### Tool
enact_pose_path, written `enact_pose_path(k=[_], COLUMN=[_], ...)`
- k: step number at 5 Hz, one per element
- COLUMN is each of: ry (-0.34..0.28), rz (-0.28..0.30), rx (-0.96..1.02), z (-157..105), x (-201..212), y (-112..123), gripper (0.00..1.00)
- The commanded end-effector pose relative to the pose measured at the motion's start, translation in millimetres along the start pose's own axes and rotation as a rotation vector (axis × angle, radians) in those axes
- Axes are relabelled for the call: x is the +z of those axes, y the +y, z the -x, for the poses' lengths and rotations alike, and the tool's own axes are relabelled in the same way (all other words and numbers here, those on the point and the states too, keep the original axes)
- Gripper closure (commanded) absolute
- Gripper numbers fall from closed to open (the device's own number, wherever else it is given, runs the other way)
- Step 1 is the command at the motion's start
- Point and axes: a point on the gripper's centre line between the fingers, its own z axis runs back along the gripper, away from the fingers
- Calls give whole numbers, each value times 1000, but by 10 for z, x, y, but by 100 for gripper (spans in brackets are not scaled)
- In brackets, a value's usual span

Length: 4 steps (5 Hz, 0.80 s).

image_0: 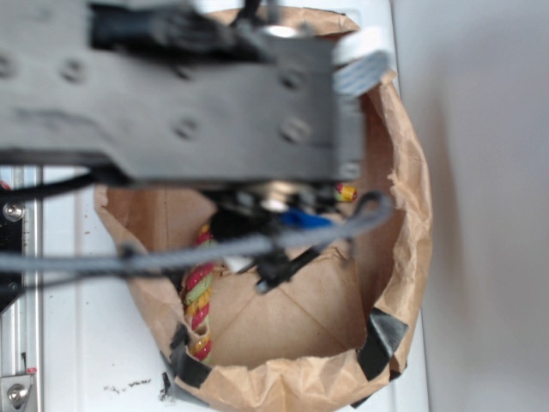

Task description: Grab the multicolored rope.

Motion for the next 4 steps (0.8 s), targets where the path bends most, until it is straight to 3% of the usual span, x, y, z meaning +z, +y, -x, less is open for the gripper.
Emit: enact_pose_path(k=[1,3,4], ry=[-192,-145,-111], rz=[115,69,107], rx=[-20,-26,-25], z=[-10,-132,-161], x=[-214,-514,-645], y=[-60,-244,-244], gripper=[0,0,0])
